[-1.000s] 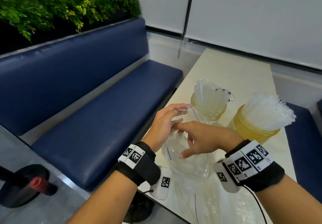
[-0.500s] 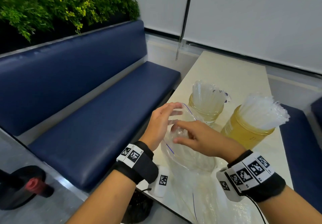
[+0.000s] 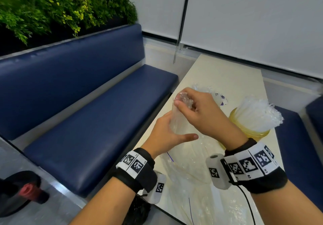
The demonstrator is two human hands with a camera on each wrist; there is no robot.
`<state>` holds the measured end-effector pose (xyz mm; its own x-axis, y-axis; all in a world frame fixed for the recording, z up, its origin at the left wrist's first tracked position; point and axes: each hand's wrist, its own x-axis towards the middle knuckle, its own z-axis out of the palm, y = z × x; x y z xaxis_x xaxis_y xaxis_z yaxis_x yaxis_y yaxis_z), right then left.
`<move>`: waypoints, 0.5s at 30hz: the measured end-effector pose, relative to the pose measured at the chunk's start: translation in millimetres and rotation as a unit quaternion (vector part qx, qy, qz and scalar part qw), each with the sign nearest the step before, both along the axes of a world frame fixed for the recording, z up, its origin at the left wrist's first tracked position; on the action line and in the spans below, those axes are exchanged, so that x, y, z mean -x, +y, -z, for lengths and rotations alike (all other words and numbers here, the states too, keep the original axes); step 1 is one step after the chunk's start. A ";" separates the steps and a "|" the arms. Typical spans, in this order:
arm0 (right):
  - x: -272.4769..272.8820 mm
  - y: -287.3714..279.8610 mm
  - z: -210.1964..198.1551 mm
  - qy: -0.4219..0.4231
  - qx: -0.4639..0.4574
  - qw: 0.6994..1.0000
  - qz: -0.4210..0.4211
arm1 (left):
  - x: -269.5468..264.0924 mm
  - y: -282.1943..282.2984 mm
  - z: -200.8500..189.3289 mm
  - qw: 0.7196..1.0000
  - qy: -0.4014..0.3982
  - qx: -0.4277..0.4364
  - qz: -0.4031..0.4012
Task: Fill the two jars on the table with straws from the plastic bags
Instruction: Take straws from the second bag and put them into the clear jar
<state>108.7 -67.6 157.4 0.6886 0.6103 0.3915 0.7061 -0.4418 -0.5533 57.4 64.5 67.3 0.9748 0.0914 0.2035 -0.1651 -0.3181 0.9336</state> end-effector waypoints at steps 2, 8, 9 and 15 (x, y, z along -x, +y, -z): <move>2.8 5.2 -11.5 -0.021 -0.009 1.000 -0.002 | -4.8 -2.8 1.6 0.999 0.010 0.042 -0.015; 5.7 11.0 -25.1 -0.035 0.001 0.999 0.005 | -9.2 -5.4 2.7 0.998 -0.019 0.042 -0.049; 5.6 10.9 -22.4 -0.010 -0.008 1.000 0.011 | -9.8 -5.5 1.2 0.998 -0.031 0.038 -0.049; 10.4 20.5 18.8 0.023 0.001 0.998 0.057 | -11.3 -5.2 -1.9 0.996 -0.029 0.011 -0.086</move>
